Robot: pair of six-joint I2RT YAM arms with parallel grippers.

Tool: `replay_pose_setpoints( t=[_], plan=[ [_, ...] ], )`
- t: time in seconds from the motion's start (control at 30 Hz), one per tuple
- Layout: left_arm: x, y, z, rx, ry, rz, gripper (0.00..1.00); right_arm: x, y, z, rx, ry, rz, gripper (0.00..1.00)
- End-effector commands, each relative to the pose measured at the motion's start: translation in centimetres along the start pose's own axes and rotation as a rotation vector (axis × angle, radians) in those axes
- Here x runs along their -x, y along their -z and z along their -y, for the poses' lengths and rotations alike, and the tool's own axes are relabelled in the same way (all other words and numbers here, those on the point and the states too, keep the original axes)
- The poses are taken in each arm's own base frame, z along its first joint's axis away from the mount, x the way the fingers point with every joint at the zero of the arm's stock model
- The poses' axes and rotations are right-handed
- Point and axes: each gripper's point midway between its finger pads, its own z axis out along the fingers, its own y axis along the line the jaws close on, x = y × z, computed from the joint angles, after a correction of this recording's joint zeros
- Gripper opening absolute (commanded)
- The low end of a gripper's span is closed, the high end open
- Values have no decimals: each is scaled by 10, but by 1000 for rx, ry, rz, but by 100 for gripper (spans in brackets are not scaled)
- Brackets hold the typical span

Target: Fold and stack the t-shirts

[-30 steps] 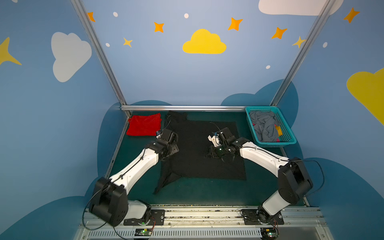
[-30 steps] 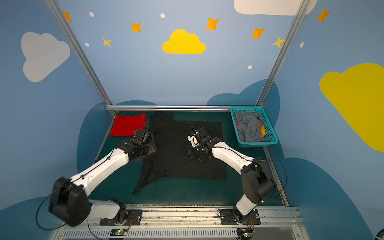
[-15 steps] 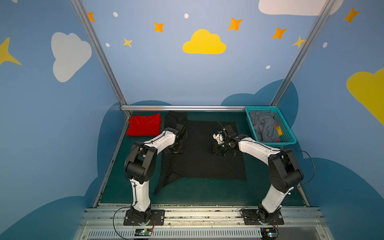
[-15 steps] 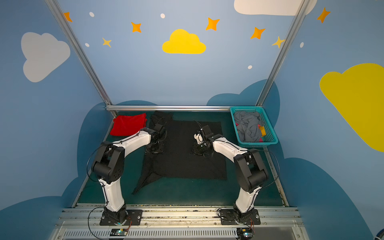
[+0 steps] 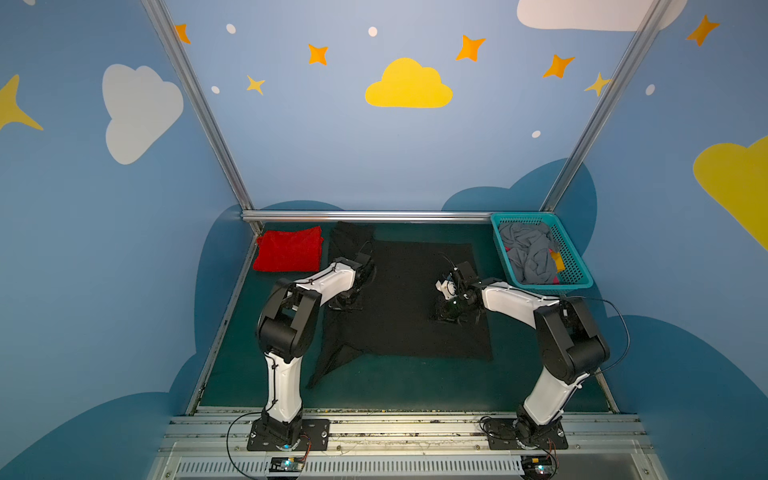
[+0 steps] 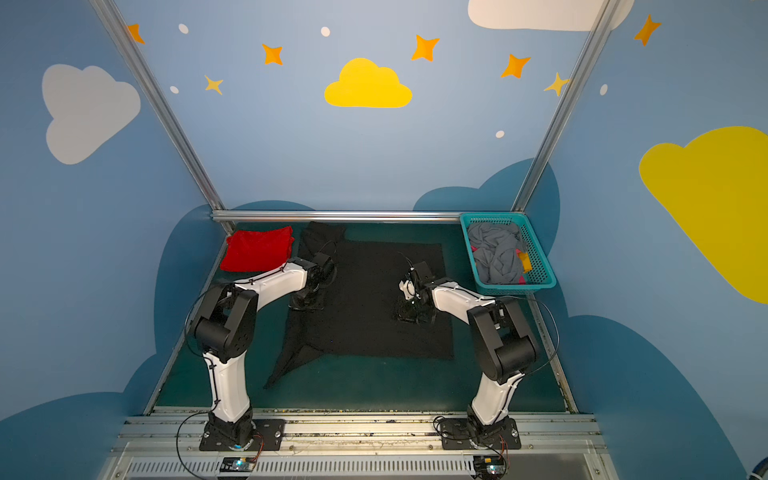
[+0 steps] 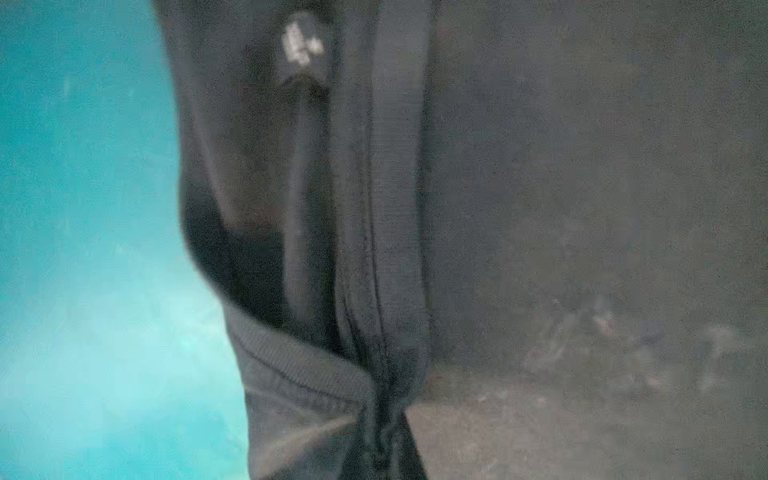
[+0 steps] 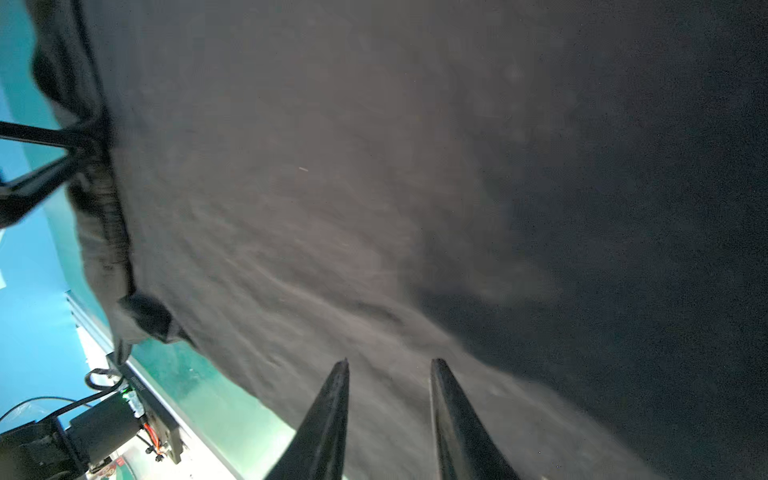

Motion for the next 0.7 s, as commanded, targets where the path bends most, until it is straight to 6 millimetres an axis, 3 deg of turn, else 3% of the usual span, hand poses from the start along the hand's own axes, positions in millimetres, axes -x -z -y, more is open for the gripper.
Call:
replay_pose_setpoints(
  t=[0.0, 0.33, 0.67],
  plan=[
    [5, 20, -20, 30, 30, 52, 5, -3, 3, 4, -7, 2, 11, 35],
    [1, 47, -73, -50, 246, 144, 5, -31, -12, 39, -94, -98, -73, 35],
    [-28, 9, -132, -149, 595, 89, 5, -38, -13, 48, -109, -122, -85, 34]
  ],
)
